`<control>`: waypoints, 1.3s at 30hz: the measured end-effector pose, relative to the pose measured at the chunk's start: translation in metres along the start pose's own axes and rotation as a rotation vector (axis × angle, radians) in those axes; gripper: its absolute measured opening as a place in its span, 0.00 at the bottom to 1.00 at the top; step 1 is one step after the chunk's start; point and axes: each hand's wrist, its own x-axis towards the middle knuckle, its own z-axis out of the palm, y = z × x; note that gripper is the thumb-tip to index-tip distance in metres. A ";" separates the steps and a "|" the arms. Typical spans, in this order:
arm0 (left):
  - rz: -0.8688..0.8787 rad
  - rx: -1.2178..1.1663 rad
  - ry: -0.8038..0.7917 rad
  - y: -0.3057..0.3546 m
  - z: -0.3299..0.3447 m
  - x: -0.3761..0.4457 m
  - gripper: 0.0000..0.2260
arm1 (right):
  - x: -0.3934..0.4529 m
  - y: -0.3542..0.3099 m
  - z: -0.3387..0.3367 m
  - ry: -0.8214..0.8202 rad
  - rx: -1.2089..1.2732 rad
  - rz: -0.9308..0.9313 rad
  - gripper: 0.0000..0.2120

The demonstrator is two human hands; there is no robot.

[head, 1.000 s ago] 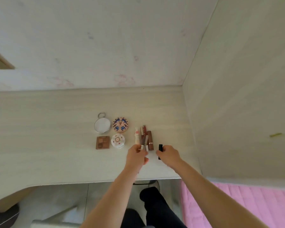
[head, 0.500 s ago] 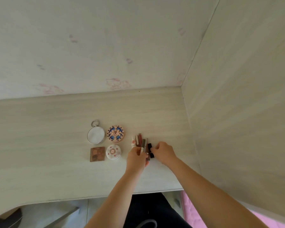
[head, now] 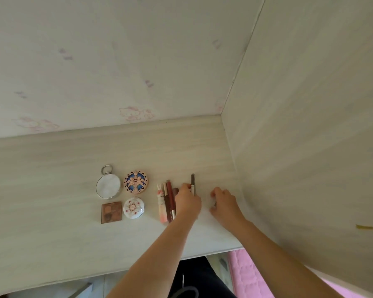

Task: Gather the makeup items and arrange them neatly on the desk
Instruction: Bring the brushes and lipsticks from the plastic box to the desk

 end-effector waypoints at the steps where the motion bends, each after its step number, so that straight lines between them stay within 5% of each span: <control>1: 0.012 0.043 0.007 0.000 0.002 0.001 0.14 | 0.000 0.000 0.001 0.012 -0.004 -0.021 0.16; 19: 0.194 0.432 0.035 -0.006 0.009 0.004 0.11 | 0.011 -0.014 -0.005 0.104 -0.140 -0.239 0.29; 28: 0.258 0.640 0.035 0.001 0.012 -0.002 0.13 | 0.007 -0.003 -0.004 0.144 -0.037 -0.318 0.22; 39: 0.257 0.619 0.040 0.003 0.011 -0.006 0.13 | -0.021 0.005 0.015 0.241 -0.118 -0.254 0.25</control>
